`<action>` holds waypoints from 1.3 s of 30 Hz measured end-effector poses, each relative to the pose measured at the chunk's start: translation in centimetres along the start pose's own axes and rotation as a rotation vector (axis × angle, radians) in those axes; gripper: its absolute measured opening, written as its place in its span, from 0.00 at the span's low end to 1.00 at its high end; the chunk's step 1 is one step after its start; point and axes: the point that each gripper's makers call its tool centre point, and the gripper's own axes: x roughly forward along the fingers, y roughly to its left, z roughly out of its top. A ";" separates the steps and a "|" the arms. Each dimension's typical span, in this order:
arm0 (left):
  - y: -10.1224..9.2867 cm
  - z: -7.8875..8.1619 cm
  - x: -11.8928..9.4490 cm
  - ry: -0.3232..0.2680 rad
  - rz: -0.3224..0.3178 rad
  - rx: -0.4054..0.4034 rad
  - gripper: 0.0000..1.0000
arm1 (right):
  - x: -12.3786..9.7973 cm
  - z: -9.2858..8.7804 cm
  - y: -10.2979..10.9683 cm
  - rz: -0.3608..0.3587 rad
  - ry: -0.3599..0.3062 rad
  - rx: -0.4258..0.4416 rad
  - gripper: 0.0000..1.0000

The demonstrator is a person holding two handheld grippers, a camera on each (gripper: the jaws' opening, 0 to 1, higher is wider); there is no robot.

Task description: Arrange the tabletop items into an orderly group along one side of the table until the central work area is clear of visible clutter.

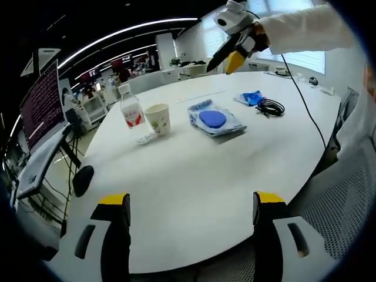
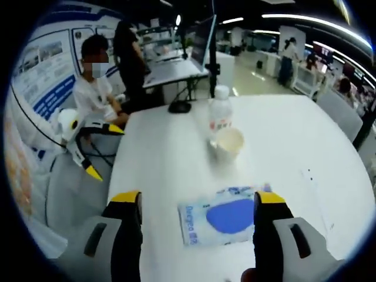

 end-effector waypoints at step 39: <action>-0.6 -1.1 0.5 0.069 -0.015 0.004 0.86 | -11.8 -11.0 1.0 -0.171 -0.084 0.309 0.91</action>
